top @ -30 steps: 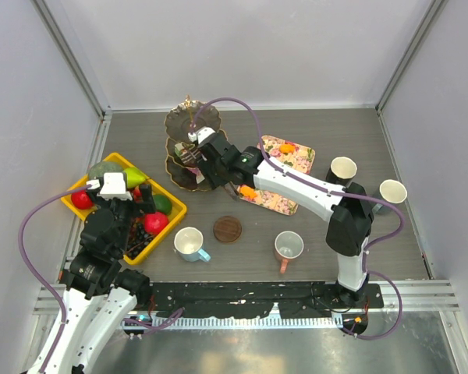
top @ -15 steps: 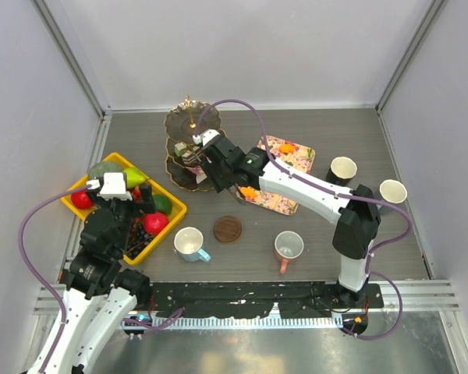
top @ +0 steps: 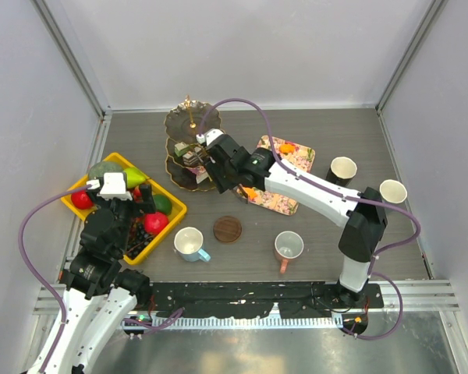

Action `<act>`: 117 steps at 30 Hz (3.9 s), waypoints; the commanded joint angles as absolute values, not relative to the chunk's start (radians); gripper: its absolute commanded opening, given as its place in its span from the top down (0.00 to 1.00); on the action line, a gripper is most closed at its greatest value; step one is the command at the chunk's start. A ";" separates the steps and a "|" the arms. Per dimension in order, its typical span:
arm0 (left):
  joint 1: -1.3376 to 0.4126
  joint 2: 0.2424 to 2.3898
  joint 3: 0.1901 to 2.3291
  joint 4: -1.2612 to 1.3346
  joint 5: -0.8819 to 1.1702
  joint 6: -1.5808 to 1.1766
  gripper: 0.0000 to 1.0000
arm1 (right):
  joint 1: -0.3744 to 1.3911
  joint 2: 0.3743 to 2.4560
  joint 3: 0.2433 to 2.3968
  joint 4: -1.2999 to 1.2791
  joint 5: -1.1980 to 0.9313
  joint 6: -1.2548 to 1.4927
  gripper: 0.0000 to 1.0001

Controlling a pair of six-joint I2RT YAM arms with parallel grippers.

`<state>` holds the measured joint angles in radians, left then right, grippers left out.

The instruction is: Serve the afternoon tea

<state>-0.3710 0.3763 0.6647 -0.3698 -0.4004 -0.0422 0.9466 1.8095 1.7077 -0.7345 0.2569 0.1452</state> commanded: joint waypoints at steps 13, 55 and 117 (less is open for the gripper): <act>-0.367 0.382 0.661 -0.313 -0.402 -0.032 0.01 | 0.953 1.671 1.701 -0.704 0.245 0.173 0.48; -0.368 0.382 0.663 -0.314 -0.394 -0.035 0.01 | 0.687 1.531 1.189 -0.859 0.281 0.183 0.44; -0.368 0.393 0.658 -0.307 -0.396 -0.037 0.01 | 0.822 1.988 2.324 -0.940 0.207 -0.086 0.60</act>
<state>-0.3710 0.3950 0.6590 -0.3660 -0.3920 -0.0437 0.8143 1.9934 2.2639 -0.9894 0.2245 -0.0574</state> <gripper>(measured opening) 0.991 0.434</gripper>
